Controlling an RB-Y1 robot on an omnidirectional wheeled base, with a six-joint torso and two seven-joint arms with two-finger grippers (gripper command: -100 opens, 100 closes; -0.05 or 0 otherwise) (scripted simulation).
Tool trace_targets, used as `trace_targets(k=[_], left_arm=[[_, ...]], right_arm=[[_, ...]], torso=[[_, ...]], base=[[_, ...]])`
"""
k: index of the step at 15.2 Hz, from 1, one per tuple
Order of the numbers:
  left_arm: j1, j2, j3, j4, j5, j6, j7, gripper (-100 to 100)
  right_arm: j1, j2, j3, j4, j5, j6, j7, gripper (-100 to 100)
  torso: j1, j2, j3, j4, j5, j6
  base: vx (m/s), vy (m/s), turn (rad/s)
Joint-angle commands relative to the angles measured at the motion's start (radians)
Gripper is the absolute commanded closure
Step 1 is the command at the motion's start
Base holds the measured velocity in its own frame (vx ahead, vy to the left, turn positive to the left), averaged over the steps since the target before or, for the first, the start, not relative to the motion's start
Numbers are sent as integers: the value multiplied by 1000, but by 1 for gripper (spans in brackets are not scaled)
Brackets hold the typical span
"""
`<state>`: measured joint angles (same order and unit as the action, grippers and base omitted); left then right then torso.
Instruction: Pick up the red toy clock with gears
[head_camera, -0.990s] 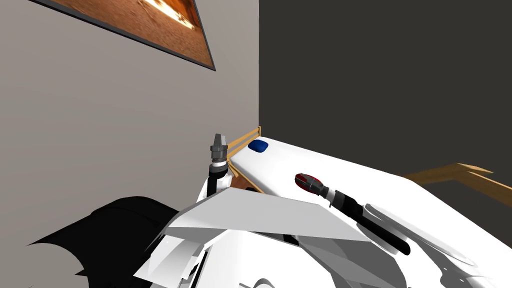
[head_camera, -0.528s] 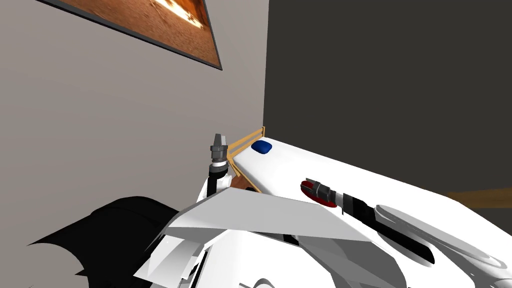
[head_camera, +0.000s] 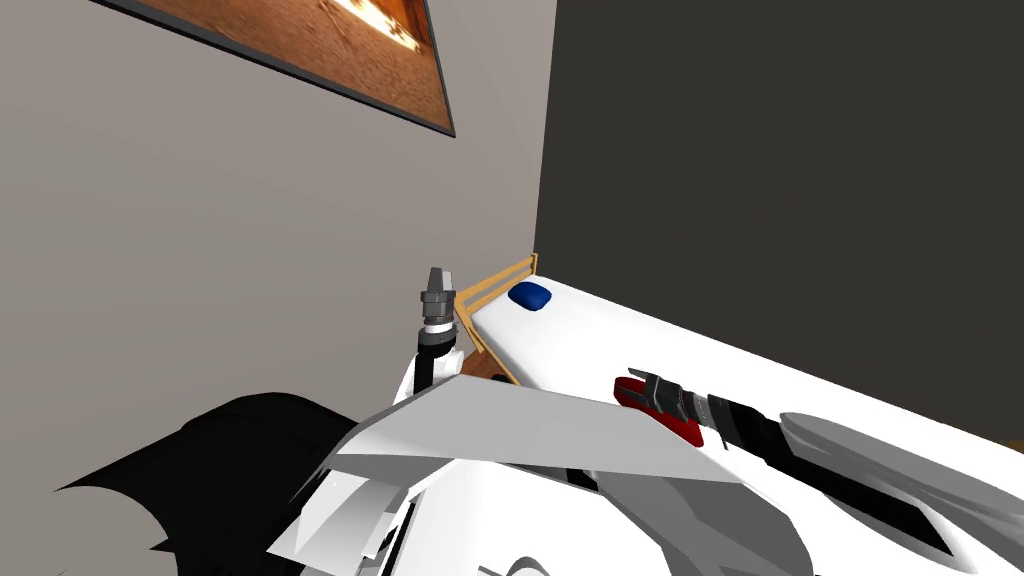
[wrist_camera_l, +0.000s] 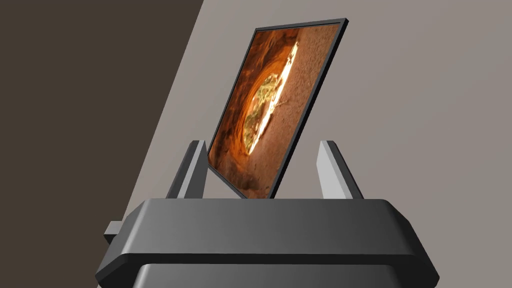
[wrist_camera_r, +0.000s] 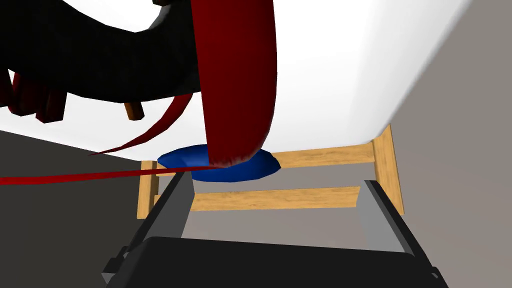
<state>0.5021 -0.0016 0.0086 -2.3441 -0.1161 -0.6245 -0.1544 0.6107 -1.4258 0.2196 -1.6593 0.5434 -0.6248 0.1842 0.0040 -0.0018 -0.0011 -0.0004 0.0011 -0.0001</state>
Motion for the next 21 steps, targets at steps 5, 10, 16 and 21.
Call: trace_targets(k=[5, 10, 16, 21], left_arm=[[0, 0, 0, 0, 0, 0, 0, 0], [0, 0, 0, 0, 0, 0, 0, 0], [0, 0, 0, 0, 0, 0, 0, 0], [0, 0, 0, 0, 0, 0, 0, 0]], right_arm=[[24, -125, 42, 69, 61, -8, 25, -100], [56, -226, 92, 139, 111, -8, 39, -100], [75, -272, 108, 180, 126, 3, 43, -100], [66, -210, 137, 212, 149, 13, 60, -100]], torso=[[0, 1, 0, 0, 0, 0], [1, 4, 2, 1, 0, 0], [1, 6, 4, 2, 0, 1], [-2, 1, 0, 0, -1, 0]], base=[[26, 15, 133], [-12, 21, 70], [-35, 19, 5], [37, -13, 98]])
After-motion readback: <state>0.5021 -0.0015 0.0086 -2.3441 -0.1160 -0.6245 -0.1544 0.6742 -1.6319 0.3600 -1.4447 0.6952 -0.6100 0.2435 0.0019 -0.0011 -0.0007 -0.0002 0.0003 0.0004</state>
